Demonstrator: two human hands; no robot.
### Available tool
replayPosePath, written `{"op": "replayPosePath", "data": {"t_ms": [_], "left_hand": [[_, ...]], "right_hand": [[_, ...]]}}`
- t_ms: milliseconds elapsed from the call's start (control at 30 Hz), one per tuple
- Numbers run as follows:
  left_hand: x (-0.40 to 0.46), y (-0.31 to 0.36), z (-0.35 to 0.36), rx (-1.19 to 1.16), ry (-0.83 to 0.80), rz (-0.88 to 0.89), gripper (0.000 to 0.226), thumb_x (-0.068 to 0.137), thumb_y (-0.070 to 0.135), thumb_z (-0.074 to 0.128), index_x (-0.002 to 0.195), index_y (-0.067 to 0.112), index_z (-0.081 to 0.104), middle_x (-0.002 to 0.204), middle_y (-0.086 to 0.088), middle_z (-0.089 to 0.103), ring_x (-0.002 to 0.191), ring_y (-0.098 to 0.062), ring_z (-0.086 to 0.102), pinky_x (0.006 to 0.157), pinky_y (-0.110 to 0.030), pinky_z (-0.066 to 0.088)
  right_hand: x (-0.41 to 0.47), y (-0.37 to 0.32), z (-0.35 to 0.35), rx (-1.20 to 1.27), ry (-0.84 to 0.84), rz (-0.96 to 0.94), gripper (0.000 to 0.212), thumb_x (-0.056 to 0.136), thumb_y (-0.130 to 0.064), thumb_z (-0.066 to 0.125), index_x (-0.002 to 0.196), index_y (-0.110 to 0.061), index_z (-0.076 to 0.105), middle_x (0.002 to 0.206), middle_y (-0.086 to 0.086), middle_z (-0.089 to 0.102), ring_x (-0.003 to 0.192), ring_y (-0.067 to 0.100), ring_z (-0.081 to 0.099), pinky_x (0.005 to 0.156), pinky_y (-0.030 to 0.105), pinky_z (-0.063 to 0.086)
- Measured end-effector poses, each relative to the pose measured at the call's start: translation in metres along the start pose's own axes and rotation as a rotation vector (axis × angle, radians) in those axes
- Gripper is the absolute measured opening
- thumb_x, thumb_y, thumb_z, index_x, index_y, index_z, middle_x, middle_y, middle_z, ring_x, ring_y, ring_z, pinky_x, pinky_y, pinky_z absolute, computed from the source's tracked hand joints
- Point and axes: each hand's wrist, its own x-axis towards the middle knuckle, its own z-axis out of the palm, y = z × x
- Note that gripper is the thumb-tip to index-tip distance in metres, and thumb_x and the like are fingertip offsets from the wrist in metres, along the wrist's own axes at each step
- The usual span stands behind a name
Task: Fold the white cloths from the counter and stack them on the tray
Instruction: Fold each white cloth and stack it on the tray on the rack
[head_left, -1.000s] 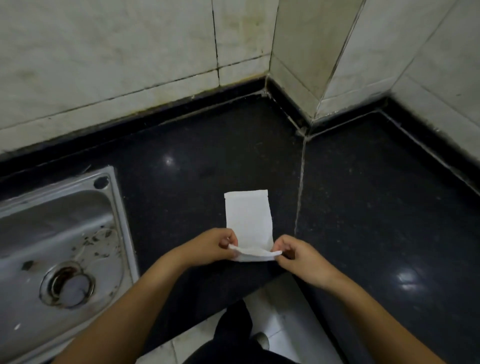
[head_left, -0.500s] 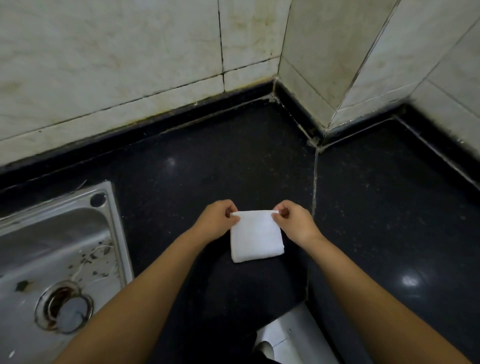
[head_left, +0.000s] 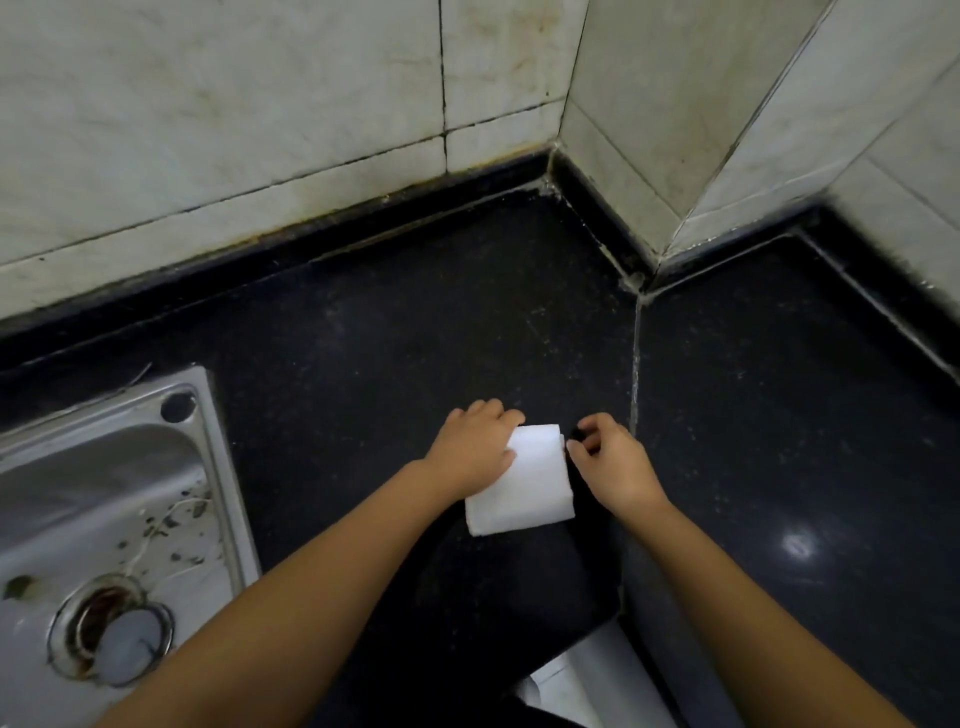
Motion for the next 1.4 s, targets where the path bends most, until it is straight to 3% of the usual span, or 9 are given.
{"op": "replayPosePath", "data": {"t_ms": [300, 533, 667, 767, 833, 967, 1067, 1300, 1400], "left_hand": [[-0.04, 0.024, 0.017, -0.255, -0.225, -0.442, 0.028, 0.09, 0.024, 0.048, 0.113, 0.011, 0.057, 0.103, -0.003, 0.057, 0.088, -0.018, 0.055, 0.071, -0.028, 0.044], [-0.096, 0.06, 0.038, -0.633, 0.082, -0.363, 0.026, 0.089, 0.031, 0.057, 0.11, 0.015, 0.062, 0.115, -0.006, 0.057, 0.095, -0.015, 0.057, 0.071, -0.023, 0.045], [-0.129, 0.087, 0.019, -1.092, 0.122, -0.271, 0.023, 0.091, 0.025, 0.059, 0.113, 0.018, 0.06, 0.112, -0.003, 0.066, 0.1, -0.016, 0.064, 0.086, -0.035, 0.054], [-0.149, 0.102, 0.012, -1.335, 0.193, -0.251, 0.028, 0.092, 0.019, 0.059, 0.119, 0.014, 0.059, 0.112, -0.004, 0.068, 0.103, -0.02, 0.065, 0.085, -0.036, 0.055], [-0.16, 0.112, 0.011, -1.459, 0.214, -0.246, 0.027, 0.092, 0.017, 0.058, 0.119, 0.015, 0.058, 0.112, -0.004, 0.068, 0.103, -0.021, 0.064, 0.081, -0.034, 0.055], [-0.182, 0.129, 0.019, -1.487, 0.192, -0.2, 0.03, 0.092, 0.016, 0.057, 0.122, 0.011, 0.056, 0.116, -0.008, 0.067, 0.104, -0.022, 0.064, 0.081, -0.034, 0.054], [-0.197, 0.148, 0.029, -1.491, 0.101, -0.14, 0.033, 0.091, 0.013, 0.058, 0.124, 0.01, 0.057, 0.116, -0.009, 0.068, 0.107, -0.026, 0.064, 0.087, -0.04, 0.054], [-0.234, 0.194, 0.049, -1.549, -0.426, 0.038, 0.03, 0.099, 0.021, 0.043, 0.121, 0.007, 0.058, 0.117, -0.012, 0.068, 0.106, -0.024, 0.067, 0.083, -0.036, 0.056], [-0.255, 0.207, 0.068, -1.343, -0.501, 0.06, 0.026, 0.099, 0.018, 0.045, 0.117, 0.007, 0.06, 0.114, -0.012, 0.07, 0.103, -0.024, 0.067, 0.089, -0.044, 0.054]], "right_hand": [[-0.054, 0.036, -0.003, 0.08, -0.02, 0.07, 0.026, 0.096, -0.023, 0.049, 0.113, -0.006, 0.061, 0.087, 0.002, 0.061, 0.08, 0.015, 0.056, 0.075, 0.026, 0.046], [-0.093, 0.024, 0.03, 0.136, -0.133, 0.116, 0.055, 0.089, -0.046, 0.056, 0.124, -0.005, 0.05, 0.117, 0.01, 0.061, 0.103, 0.024, 0.06, 0.075, 0.029, 0.045], [-0.115, 0.023, 0.023, 0.745, -0.285, 0.284, 0.054, 0.092, -0.045, 0.054, 0.13, -0.006, 0.051, 0.121, 0.01, 0.062, 0.107, 0.025, 0.061, 0.093, 0.038, 0.05], [-0.145, 0.03, 0.006, 1.317, -0.452, 0.342, 0.031, 0.095, -0.034, 0.052, 0.105, -0.006, 0.063, 0.107, 0.016, 0.068, 0.102, 0.03, 0.063, 0.099, 0.046, 0.047], [-0.164, 0.036, -0.004, 1.405, -0.453, 0.342, 0.021, 0.093, -0.028, 0.056, 0.099, -0.009, 0.062, 0.11, 0.017, 0.067, 0.104, 0.032, 0.061, 0.097, 0.047, 0.047], [-0.199, 0.056, -0.013, 1.357, -0.166, 0.221, 0.017, 0.094, -0.02, 0.054, 0.106, -0.009, 0.061, 0.11, 0.014, 0.067, 0.098, 0.03, 0.064, 0.079, 0.045, 0.054], [-0.232, 0.077, -0.017, 1.202, 0.096, 0.125, 0.019, 0.095, -0.022, 0.053, 0.099, -0.009, 0.066, 0.106, 0.018, 0.069, 0.098, 0.034, 0.065, 0.086, 0.05, 0.052], [-0.337, 0.134, -0.016, 1.018, 0.435, 0.069, 0.02, 0.096, -0.02, 0.049, 0.093, -0.012, 0.066, 0.087, 0.007, 0.066, 0.079, 0.019, 0.059, 0.07, 0.035, 0.045], [-0.39, 0.16, 0.003, 1.057, 0.547, 0.154, 0.02, 0.096, -0.02, 0.051, 0.094, -0.008, 0.066, 0.087, 0.008, 0.066, 0.078, 0.019, 0.058, 0.068, 0.034, 0.044]]}}
